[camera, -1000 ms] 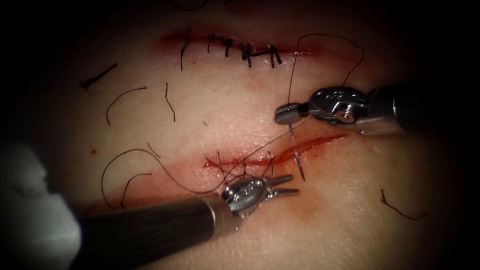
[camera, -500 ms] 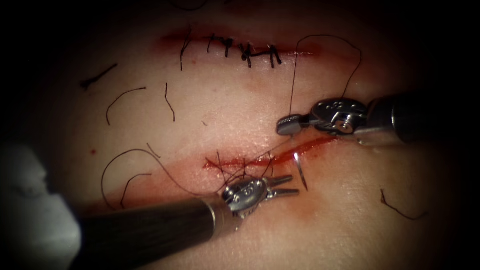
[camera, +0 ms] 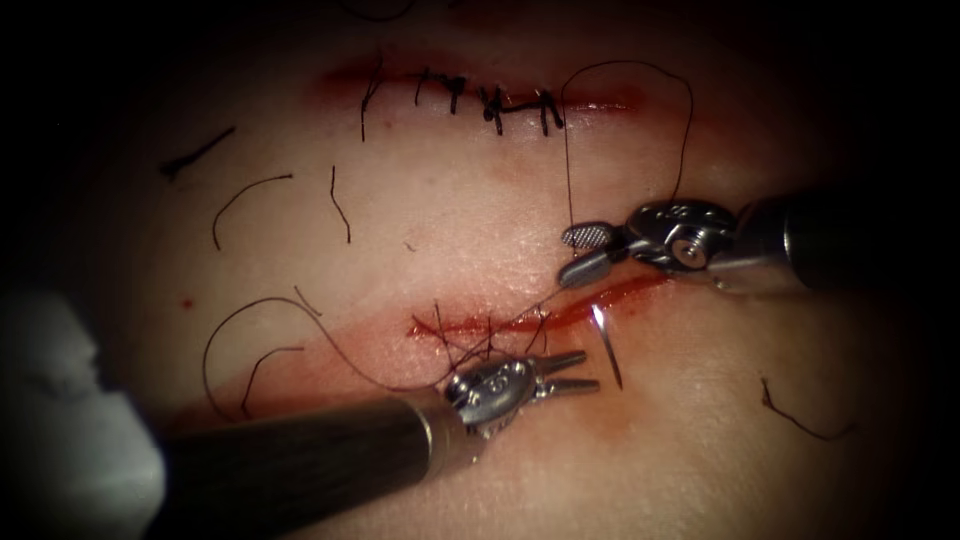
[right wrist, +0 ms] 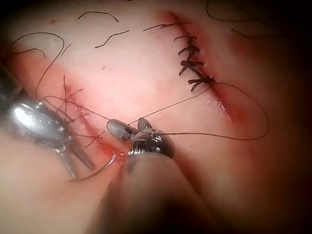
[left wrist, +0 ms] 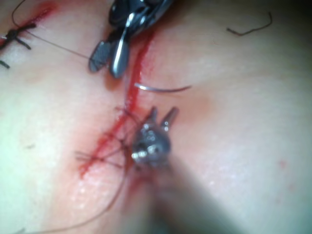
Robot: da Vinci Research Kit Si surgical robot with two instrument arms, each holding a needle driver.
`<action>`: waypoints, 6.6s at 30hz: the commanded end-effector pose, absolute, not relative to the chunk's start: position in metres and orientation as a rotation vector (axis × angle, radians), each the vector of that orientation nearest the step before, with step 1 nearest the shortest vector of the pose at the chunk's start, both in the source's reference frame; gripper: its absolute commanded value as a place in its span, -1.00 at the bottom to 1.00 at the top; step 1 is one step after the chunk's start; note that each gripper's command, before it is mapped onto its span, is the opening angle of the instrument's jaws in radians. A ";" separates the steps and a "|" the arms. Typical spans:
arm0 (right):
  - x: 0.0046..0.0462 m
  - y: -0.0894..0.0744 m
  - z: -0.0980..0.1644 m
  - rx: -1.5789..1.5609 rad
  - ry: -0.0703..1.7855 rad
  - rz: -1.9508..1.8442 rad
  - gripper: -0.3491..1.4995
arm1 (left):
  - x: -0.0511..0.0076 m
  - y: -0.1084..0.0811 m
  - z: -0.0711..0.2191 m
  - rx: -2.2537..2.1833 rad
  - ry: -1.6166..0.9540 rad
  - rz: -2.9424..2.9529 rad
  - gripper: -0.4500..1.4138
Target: Wound Closure
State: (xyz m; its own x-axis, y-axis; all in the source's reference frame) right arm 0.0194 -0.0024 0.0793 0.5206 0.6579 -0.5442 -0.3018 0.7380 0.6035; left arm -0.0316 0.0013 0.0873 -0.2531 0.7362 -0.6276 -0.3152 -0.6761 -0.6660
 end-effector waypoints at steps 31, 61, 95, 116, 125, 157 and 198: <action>0.0150 -0.004 0.080 0.440 0.806 0.617 0.83 | -0.0349 0.001 0.085 -1.434 0.019 2.440 0.35; 0.0154 -0.005 0.081 0.443 0.803 0.608 0.80 | -0.0365 0.003 0.085 -1.424 0.077 2.447 0.10; 0.0118 -0.009 0.077 0.462 0.811 0.579 0.80 | -0.0351 -0.002 0.077 -1.442 -0.191 2.349 -1.00; 0.0105 -0.014 0.073 0.468 0.840 0.566 0.82 | -0.0343 0.000 0.072 -1.508 -0.054 2.440 -1.00; 0.0113 -0.014 0.073 0.467 0.844 0.574 0.82 | -0.0344 0.000 0.072 -1.508 -0.047 2.445 -1.00; 0.0127 -0.012 0.066 0.772 1.037 0.701 0.71 | -0.0339 0.000 0.065 -1.588 0.051 2.460 -1.00; 0.0136 -0.013 0.069 0.826 1.042 0.633 0.53 | -0.0331 0.002 0.063 -1.598 0.110 2.491 -1.00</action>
State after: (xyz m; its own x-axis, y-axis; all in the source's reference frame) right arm 0.0130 -0.0122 0.0682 0.3872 0.7810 -0.4900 -0.0815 0.5584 0.8255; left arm -0.0326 0.0021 0.0620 -0.4086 0.1052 -0.9066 -0.1902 -0.9813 -0.0282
